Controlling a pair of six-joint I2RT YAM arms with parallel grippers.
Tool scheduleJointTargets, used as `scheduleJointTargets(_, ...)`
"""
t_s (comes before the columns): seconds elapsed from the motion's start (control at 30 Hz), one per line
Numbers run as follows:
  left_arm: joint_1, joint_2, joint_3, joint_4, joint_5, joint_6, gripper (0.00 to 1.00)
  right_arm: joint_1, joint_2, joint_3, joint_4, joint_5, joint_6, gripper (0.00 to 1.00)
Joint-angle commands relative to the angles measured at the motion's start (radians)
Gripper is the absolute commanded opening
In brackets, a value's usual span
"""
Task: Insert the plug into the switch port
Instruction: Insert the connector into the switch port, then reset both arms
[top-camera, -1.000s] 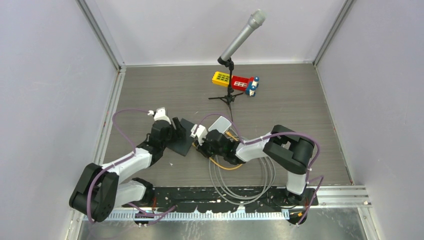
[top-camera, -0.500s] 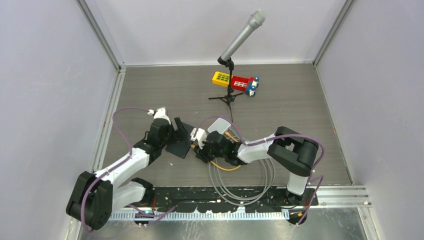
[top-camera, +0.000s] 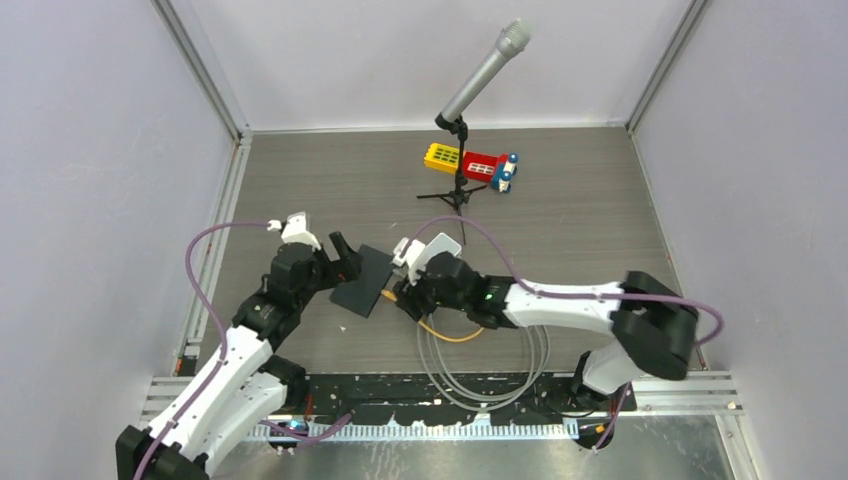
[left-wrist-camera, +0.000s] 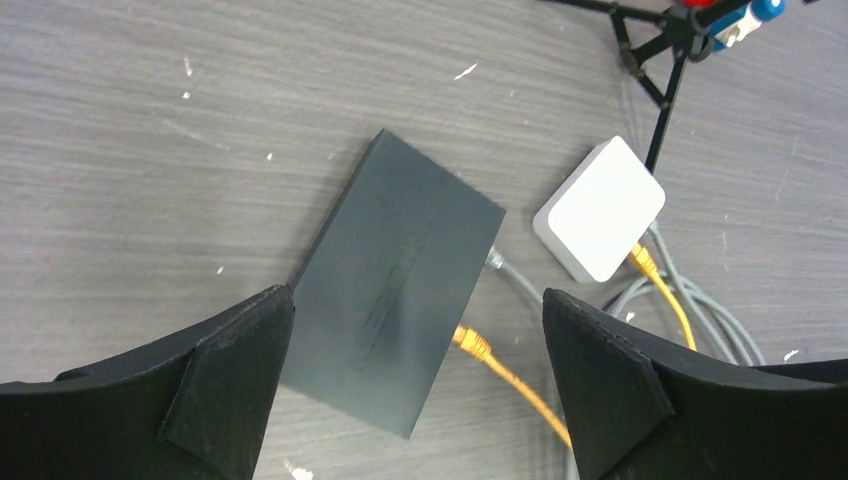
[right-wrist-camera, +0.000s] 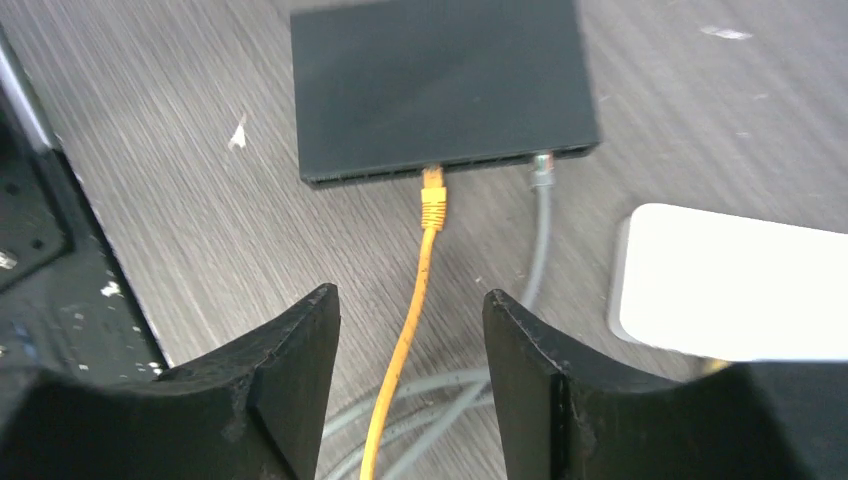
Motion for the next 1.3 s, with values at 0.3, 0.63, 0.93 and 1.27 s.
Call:
scheduleJointTargets(0.3, 0.0, -0.349, -0.162, -0.119, 0.135, 0.068, 1.0, -0.041, -0.875, -0.234, -0.498, 0.587, 0.37, 0.75)
scheduleJointTargets(0.63, 0.0, -0.294, -0.185, -0.036, 0.15, 0.107, 1.0, -0.047, -1.317, -0.383, -0.6, 0.774, 0.409, 0.78)
scheduleJointTargets(0.93, 0.0, -0.304, -0.197, -0.021, 0.198, 0.116, 1.0, -0.047, -1.221, -0.366, -0.586, 0.702, 0.379, 0.79)
scheduleJointTargets(1.27, 0.0, -0.321, -0.2, -0.023, 0.207, 0.119, 1.0, -0.047, -1.164, -0.356, -0.58, 0.609, 0.375, 0.79)
